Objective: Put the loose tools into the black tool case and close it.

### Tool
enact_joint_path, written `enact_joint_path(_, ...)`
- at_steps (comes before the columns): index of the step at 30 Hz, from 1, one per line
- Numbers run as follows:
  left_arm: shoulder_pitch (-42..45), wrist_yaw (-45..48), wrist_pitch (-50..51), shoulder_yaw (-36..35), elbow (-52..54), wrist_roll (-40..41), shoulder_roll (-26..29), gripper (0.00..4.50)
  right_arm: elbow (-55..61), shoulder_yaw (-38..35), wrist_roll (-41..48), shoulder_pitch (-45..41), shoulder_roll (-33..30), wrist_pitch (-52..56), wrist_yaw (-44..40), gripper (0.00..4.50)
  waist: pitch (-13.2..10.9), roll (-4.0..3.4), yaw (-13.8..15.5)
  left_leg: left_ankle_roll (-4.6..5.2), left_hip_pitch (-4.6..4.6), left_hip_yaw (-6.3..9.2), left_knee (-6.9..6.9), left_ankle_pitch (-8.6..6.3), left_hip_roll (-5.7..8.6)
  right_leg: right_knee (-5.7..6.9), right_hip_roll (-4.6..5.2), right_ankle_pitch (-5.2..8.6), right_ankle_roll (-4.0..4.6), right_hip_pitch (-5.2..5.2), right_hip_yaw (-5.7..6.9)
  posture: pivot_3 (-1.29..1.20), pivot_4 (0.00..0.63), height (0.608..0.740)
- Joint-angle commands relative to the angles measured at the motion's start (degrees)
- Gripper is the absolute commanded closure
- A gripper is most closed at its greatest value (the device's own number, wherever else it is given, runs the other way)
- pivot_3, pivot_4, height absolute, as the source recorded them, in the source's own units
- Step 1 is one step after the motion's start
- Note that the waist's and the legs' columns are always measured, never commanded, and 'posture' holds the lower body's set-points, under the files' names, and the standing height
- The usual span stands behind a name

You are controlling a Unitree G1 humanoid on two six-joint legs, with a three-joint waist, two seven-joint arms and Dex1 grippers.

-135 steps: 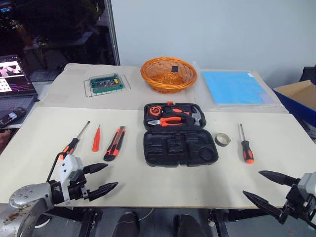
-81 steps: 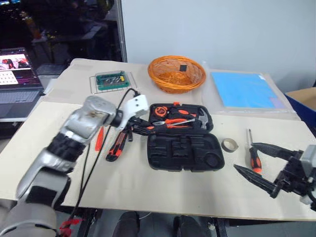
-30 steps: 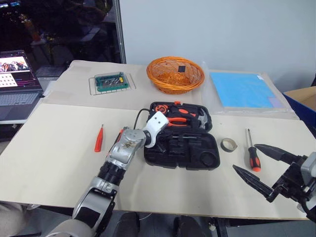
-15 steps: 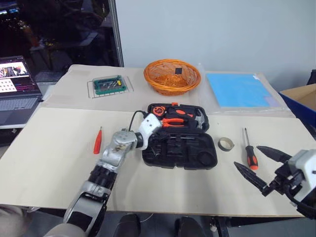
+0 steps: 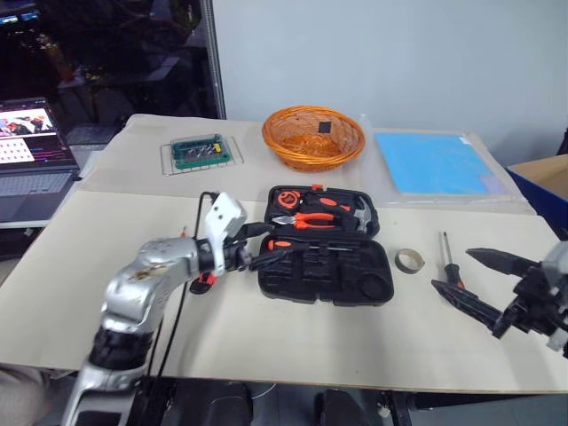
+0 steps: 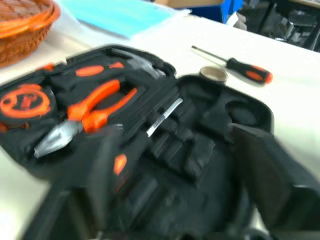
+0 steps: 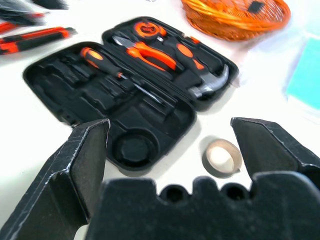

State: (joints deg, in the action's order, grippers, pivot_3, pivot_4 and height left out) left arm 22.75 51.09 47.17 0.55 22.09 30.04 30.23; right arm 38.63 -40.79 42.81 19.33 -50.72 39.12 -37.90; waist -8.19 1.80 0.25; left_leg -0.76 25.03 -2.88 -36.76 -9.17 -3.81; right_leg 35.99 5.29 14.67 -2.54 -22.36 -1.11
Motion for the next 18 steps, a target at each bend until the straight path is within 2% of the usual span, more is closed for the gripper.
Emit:
enact_joint_path(1,-0.18,4.54,2.46,-2.14,7.39,8.08,3.24,0.06,-5.65,3.32,-6.42,-3.30,-1.54,3.92,6.77,0.00,-0.02,0.04,0.53,0.00,0.02,0.00,0.00,0.00,0.01,-0.01,0.01,0.00,0.00,0.00,0.00,0.00,0.150,0.740)
enact_joint_path(6,0.85,11.43,0.78,-1.73,8.60,12.21,9.09,0.06,-14.68,16.63,-10.54,-16.37,-7.78,24.70,16.49,0.00,-0.09,-0.04,-0.10,0.01,0.14,-0.19,-0.01,0.01,0.00,-0.03,0.03,-0.15,0.30,-0.19,-0.13,0.00,0.150,0.740)
enact_joint_path(9,1.92,11.37,-0.12,-0.43,8.60,12.34,9.27,0.06,-22.77,21.16,-9.53,-26.34,-6.93,30.33,15.82,0.00,-0.13,-0.05,-0.08,0.03,0.16,-0.14,0.00,0.02,-0.01,-0.02,-0.04,-0.17,0.34,-0.23,-0.15,0.00,0.150,0.740)
enact_joint_path(12,2.26,10.49,-0.53,-0.27,8.56,12.38,8.76,0.06,-29.05,25.45,-11.34,-32.58,-6.50,33.10,15.66,0.00,-0.18,-0.03,-0.09,0.04,0.27,-0.15,0.00,0.02,0.02,-0.03,-0.08,-0.17,0.32,-0.31,-0.23,0.00,0.150,0.740)
enact_joint_path(13,2.04,10.07,-0.75,-0.33,8.77,12.44,8.55,0.00,-30.62,27.11,-11.99,-33.57,-6.92,33.41,14.99,0.53,-0.19,-0.01,-0.07,0.05,0.34,-0.15,0.01,0.02,0.03,-0.03,-0.09,-0.16,0.30,-0.36,-0.24,0.00,0.150,0.740)
enact_joint_path(14,1.82,9.62,-0.99,-0.45,9.00,12.52,8.31,0.00,-31.79,28.52,-12.37,-34.26,-7.28,33.60,14.16,0.72,-0.20,0.00,0.06,0.07,0.37,-0.14,0.01,0.01,0.03,-0.03,-0.11,-0.15,0.29,-0.37,-0.25,0.00,0.150,0.740)
enact_joint_path(17,0.63,8.18,-0.93,-1.01,9.69,13.70,7.95,0.00,-32.99,29.45,-13.11,-34.17,-7.42,34.32,13.41,1.84,-0.20,0.01,0.43,0.10,0.62,-0.12,0.01,-0.01,0.08,-0.01,-0.10,-0.20,0.10,-0.60,-0.27,0.00,0.150,0.740)
enact_joint_path(18,0.27,7.90,-1.03,-1.09,9.80,14.01,7.92,0.00,-32.93,29.19,-13.32,-33.79,-7.37,34.38,13.33,2.05,-0.20,0.01,0.44,0.11,0.70,-0.13,0.01,-0.01,0.09,0.02,-0.11,-0.32,-0.13,-0.68,-0.31,0.00,0.150,0.740)
